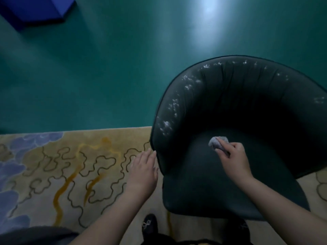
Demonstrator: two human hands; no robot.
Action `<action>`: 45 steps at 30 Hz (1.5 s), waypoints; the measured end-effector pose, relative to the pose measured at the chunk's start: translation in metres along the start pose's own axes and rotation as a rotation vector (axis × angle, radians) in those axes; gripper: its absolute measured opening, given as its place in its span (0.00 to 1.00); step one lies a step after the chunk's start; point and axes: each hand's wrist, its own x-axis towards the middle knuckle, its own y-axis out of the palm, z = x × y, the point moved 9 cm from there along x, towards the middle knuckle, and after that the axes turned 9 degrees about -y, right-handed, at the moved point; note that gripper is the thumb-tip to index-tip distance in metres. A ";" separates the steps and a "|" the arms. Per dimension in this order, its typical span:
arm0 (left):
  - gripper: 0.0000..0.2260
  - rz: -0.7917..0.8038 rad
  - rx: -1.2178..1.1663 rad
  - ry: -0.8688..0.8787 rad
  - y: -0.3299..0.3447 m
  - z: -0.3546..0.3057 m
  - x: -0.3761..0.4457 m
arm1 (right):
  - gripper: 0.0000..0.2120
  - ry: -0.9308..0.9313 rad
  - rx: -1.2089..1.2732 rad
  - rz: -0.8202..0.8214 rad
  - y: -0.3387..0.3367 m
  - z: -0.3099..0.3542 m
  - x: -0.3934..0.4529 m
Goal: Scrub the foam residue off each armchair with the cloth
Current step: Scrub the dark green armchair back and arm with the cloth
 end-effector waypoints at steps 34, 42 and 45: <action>0.30 0.255 0.076 0.677 -0.056 -0.025 0.280 | 0.23 0.489 0.160 -0.542 0.124 0.063 0.027; 0.40 0.364 0.042 0.796 -0.045 -0.054 0.322 | 0.21 0.684 0.170 -0.772 0.156 0.079 0.011; 0.42 0.421 0.038 0.811 -0.037 -0.062 0.325 | 0.21 0.743 0.166 -0.823 0.164 0.079 -0.003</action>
